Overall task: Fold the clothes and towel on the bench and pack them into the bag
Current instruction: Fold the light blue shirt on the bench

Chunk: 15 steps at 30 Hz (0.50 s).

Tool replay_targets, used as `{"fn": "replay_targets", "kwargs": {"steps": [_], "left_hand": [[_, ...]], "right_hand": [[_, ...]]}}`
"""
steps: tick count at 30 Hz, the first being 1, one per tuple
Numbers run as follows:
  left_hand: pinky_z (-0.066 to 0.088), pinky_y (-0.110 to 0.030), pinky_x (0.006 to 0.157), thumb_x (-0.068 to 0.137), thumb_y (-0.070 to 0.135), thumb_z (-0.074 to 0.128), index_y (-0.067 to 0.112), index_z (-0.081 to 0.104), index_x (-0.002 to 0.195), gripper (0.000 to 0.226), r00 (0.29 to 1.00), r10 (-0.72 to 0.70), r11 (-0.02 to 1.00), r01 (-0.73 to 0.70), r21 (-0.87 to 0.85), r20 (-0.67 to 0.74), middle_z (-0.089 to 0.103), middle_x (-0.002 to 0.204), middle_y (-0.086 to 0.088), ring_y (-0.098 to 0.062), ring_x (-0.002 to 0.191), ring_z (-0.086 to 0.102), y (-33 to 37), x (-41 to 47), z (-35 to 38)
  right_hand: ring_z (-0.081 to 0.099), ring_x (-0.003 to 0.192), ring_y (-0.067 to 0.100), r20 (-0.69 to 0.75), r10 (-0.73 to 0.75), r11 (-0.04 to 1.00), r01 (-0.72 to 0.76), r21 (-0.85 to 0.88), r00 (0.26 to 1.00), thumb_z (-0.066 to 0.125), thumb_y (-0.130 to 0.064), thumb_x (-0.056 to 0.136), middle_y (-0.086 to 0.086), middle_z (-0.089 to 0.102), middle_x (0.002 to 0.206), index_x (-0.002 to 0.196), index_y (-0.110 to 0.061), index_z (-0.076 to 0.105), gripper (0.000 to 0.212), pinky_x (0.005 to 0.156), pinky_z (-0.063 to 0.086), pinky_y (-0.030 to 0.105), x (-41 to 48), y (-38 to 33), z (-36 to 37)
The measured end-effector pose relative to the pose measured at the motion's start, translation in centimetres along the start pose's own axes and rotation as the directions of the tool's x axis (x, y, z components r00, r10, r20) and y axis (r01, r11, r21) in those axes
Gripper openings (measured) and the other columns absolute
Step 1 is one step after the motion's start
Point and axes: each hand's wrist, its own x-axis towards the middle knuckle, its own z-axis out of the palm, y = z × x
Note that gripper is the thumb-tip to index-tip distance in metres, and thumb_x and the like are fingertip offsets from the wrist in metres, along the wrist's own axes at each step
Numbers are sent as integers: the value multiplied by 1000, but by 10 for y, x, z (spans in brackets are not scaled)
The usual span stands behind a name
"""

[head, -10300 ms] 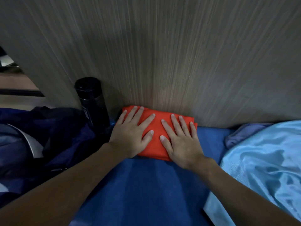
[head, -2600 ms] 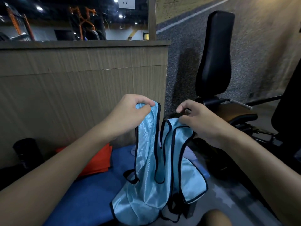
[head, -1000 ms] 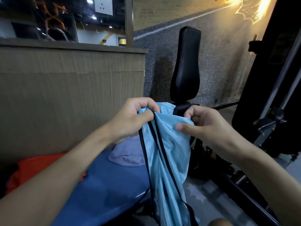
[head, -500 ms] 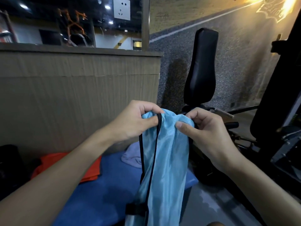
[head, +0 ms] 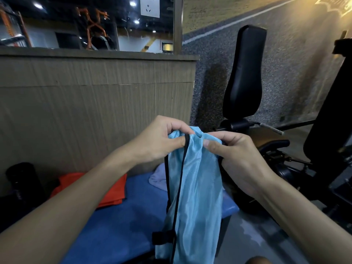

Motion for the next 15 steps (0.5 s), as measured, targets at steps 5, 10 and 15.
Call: {"fn": "replay_targets", "kwargs": {"steps": [5, 10, 15], "left_hand": [[55, -23, 78, 89, 2, 69, 13, 74, 88, 13, 999, -35, 997, 34, -74, -5, 77, 89, 0, -8, 84, 69, -6, -5, -1], [56, -19, 76, 73, 14, 75, 14, 74, 85, 12, 992, -87, 975, 65, -213, -94, 76, 83, 2, -7, 78, 70, -15, -12, -3], [55, -19, 76, 81, -8, 74, 11, 69, 87, 21, 983, -83, 983, 54, -174, -161, 73, 83, -2, -9, 79, 68, -23, -20, -5]], "right_hand": [[70, 90, 34, 37, 57, 998, -59, 29, 998, 60, 1, 89, 28, 70, 102, 106, 7, 70, 20, 74, 57, 35, 1, -1, -2], [68, 78, 28, -111, 21, 1000, -20, 7, 994, 64, 4, 85, 19, 72, 87, 95, 7, 70, 12, 69, 56, 34, 7, -2, -5], [67, 67, 17, -143, -34, 988, 12, -156, 989, 68, 2, 85, 8, 72, 75, 80, -5, 73, 10, 61, 55, 27, 10, 0, -4]]}}
